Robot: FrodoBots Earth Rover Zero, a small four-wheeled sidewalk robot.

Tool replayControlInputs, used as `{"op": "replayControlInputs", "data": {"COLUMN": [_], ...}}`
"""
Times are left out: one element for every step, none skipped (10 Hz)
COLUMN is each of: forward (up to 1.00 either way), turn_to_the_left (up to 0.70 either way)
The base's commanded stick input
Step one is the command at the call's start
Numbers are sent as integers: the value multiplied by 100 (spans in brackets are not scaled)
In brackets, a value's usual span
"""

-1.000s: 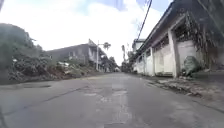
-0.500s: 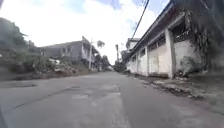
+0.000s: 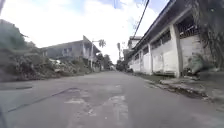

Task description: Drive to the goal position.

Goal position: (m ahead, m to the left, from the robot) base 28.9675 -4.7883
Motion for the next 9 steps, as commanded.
{"op": "replayControlInputs", "data": {"forward": [70, 70, 70, 70, 70, 70, 70, 70, 70], "turn_to_the_left": [0, 0, 0, 0, 0, 0, 0, -2, -6]}}
